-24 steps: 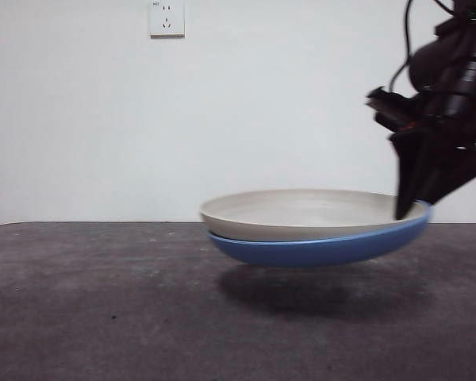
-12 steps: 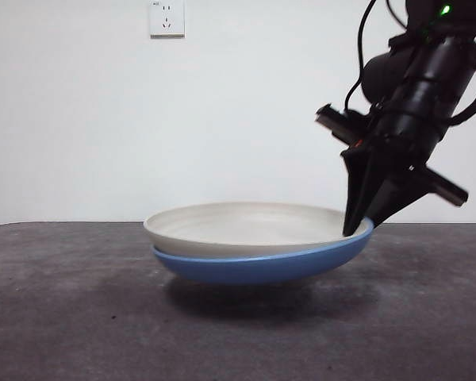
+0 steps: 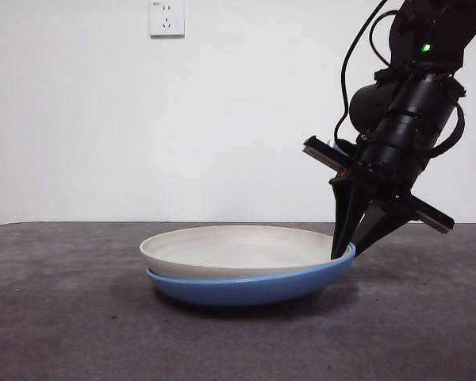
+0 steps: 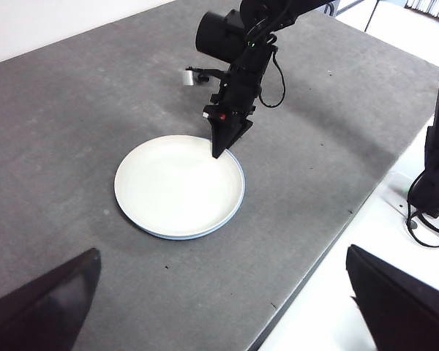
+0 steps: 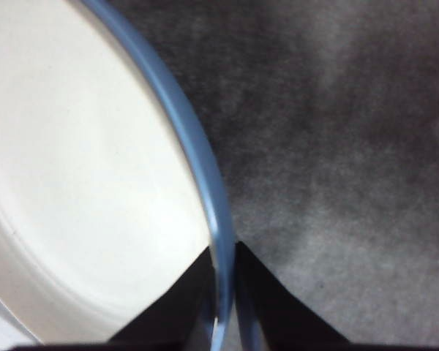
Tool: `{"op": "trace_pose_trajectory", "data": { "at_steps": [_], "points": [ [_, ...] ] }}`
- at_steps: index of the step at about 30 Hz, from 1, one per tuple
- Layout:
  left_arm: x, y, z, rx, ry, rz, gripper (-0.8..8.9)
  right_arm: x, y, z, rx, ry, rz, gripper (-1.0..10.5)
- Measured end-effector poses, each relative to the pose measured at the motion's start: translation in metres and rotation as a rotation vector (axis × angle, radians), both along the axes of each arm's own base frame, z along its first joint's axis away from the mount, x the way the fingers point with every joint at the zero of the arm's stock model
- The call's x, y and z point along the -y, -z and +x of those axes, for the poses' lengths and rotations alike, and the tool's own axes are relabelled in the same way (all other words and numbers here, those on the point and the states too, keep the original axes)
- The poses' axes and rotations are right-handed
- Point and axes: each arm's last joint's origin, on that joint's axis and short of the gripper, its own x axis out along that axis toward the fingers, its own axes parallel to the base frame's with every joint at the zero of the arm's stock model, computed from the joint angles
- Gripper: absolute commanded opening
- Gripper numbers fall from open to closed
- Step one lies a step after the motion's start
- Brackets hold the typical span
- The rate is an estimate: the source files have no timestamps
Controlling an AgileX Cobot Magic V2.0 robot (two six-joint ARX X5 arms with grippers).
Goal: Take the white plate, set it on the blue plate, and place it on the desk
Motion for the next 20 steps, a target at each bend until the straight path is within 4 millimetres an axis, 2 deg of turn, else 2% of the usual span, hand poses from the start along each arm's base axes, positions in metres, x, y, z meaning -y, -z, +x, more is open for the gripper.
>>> {"op": "trace_pose_trajectory", "data": {
  "at_steps": [10, 20],
  "points": [
    [0.0001, -0.0004, 0.0002, 0.004, 0.000, -0.003, 6.88, -0.0017, 0.0112, 0.0046, -0.020, -0.002, 0.005, 0.1],
    [0.0001, -0.0004, 0.0002, 0.004, 0.000, -0.003, 6.88, -0.0020, 0.0112, 0.0046, -0.020, -0.008, 0.018, 0.2]
  ]
}}
